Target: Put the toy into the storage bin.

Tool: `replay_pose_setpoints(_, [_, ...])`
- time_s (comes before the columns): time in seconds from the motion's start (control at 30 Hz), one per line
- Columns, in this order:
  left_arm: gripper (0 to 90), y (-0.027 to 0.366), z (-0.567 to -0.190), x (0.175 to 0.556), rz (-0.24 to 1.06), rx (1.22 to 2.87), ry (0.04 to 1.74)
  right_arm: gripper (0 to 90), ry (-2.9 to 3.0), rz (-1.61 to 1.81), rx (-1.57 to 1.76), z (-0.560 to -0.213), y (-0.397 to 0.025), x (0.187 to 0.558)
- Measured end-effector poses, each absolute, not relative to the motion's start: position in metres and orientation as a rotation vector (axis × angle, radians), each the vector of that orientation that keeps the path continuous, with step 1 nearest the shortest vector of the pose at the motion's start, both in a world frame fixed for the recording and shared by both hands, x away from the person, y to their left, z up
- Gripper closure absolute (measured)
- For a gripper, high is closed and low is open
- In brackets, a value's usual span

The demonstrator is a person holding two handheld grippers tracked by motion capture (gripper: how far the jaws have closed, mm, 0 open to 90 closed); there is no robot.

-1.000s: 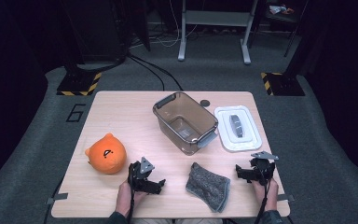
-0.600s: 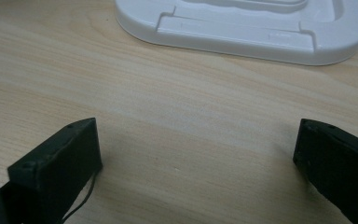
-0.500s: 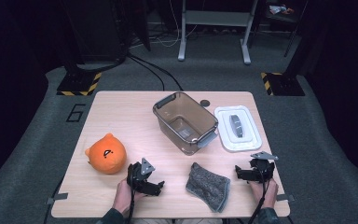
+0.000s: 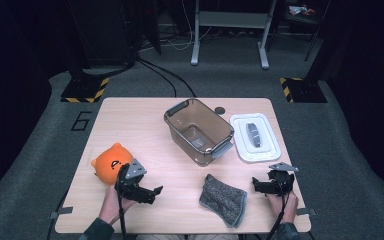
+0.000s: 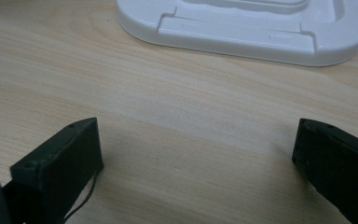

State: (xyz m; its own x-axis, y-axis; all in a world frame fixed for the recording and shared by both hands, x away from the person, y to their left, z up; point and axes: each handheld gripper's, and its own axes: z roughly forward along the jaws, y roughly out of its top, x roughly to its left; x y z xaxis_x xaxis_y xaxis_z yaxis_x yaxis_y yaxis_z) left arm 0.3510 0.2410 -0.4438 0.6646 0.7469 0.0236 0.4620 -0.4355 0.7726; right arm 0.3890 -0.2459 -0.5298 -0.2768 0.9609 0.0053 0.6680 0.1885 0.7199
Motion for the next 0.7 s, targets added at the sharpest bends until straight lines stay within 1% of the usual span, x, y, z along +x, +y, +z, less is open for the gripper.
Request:
replay_pose_setpoints(0.2, [0.0,0.271,-0.428,0.360,0.517,2.064,0.961,0.9,2.012,0.863,1.525,-0.530,-0.246,0.389])
replay_pose_setpoints(0.3, [0.0,0.288,-0.421,0.364,0.551,2.041,0.990,1.0,2.011,0.862,1.526,-0.530,-0.246,0.389])
replay_pose_setpoints(0.43, [0.0,0.313,-0.414,0.370,0.563,2.016,1.042,1.0,2.009,0.863,1.527,-0.530,-0.246,0.389])
replay_pose_setpoints(0.57, [0.0,0.333,-0.415,0.375,0.577,1.999,1.110,1.1,2.010,0.863,1.526,-0.530,-0.246,0.389])
replay_pose_setpoints(0.7, [0.0,0.348,-0.422,0.378,0.557,1.993,1.155,1.2,2.009,0.863,1.527,-0.530,-0.246,0.389])
